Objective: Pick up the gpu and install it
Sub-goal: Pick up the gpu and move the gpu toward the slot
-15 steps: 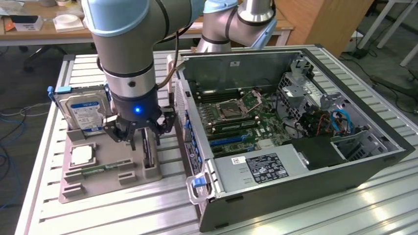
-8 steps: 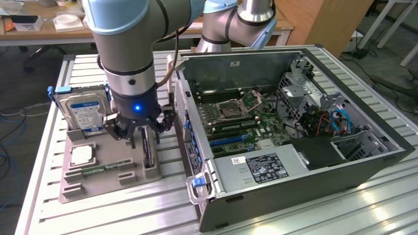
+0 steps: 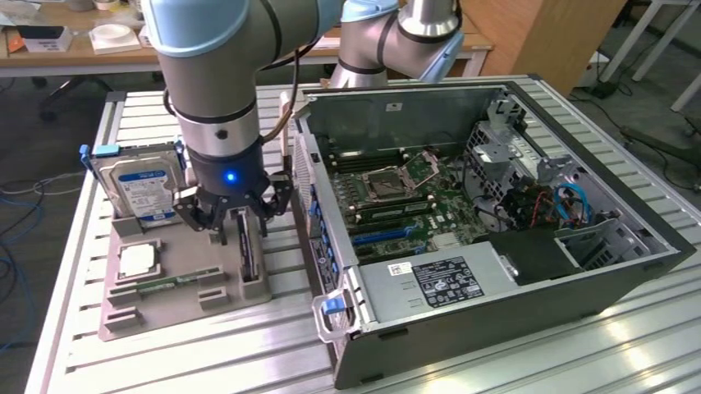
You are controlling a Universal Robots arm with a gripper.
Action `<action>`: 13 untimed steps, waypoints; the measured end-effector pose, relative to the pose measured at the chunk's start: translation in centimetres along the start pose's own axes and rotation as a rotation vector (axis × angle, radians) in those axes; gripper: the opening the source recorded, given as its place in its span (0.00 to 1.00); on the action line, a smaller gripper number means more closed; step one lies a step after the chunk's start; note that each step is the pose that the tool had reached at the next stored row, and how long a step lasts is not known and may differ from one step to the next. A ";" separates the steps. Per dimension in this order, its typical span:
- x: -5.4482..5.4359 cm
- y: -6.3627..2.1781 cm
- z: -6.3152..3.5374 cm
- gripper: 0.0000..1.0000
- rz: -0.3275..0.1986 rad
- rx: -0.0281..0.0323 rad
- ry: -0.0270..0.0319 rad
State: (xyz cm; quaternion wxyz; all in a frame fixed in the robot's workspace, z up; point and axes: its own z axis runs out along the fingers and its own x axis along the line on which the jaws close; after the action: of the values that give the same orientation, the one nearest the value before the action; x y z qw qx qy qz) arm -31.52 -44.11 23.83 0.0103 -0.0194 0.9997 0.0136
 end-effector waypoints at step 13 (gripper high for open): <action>0.0 0.26 1.44 0.59 -0.013 -0.0018 0.0005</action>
State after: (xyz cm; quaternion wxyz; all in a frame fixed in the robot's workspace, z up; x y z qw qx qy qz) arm -31.52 -43.81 22.39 0.0102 -0.0259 0.9995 0.0144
